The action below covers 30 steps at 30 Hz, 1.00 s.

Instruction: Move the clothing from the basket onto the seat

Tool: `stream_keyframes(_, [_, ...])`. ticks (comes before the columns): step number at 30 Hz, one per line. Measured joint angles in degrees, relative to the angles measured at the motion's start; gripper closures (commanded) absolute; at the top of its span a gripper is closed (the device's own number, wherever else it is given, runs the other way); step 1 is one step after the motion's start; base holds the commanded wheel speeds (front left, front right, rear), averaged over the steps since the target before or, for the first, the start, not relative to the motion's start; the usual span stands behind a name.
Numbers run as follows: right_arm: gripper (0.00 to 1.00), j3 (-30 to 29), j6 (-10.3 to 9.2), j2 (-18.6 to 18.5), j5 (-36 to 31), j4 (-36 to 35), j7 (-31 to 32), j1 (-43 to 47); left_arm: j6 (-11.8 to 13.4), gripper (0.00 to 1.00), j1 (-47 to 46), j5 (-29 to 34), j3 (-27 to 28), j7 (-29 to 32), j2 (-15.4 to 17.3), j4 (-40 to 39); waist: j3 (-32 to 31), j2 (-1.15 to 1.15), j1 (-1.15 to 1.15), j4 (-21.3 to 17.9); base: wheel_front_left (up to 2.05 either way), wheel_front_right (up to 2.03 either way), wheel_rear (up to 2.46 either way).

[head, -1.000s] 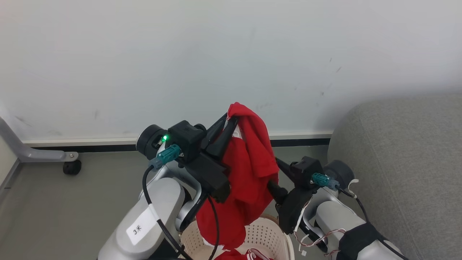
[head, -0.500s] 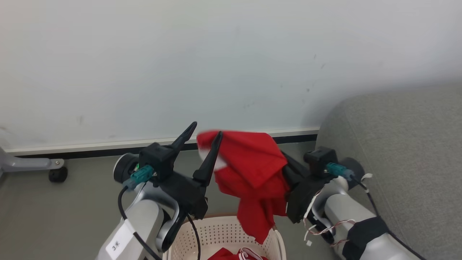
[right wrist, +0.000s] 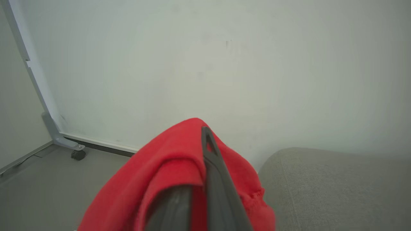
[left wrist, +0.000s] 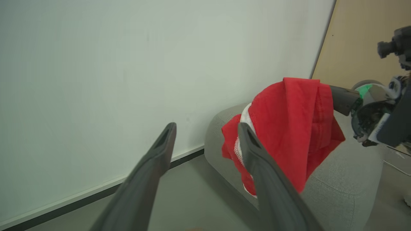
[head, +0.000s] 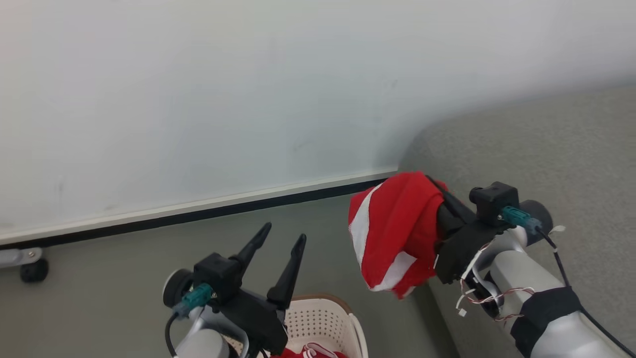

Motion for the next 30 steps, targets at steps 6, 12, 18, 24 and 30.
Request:
stream_keyframes(6, [1.00,-1.05,-1.69,-2.24,-0.73,-3.76,-0.01,2.24,-0.05,0.00,2.89,-0.13,-1.83,-0.86,-1.00,-0.93,0.11,0.00,0.00,-3.90,0.00,0.00,0.00])
stream_keyframes(12, [1.00,-1.63,-2.89,-4.23,-1.64,-7.75,-0.01,4.07,-0.49,0.00,4.43,0.24,-3.96,-1.36,-1.36,-2.32,0.49,0.00,0.00,-8.29,0.00,0.00,0.00])
stream_keyframes(18, [1.00,-2.81,-3.65,-7.06,-2.77,-11.39,-0.01,5.73,-0.49,0.00,4.50,0.87,-5.01,-1.43,-1.48,-3.33,1.29,0.00,0.00,-12.76,0.00,0.00,0.00])
stream_keyframes(24, [1.00,-5.10,-4.86,-9.31,-2.72,-13.84,-0.01,7.03,-0.49,0.00,4.44,2.23,-6.14,-1.60,-1.76,-3.88,2.90,0.00,0.00,-16.44,0.00,0.00,0.00])
stream_keyframes(30, [1.00,-6.91,-4.97,-10.72,-2.60,-15.62,-0.01,6.88,-0.54,0.00,3.90,2.78,-6.81,-1.59,-1.92,-4.28,5.46,0.00,0.00,-17.62,0.00,0.00,0.00])
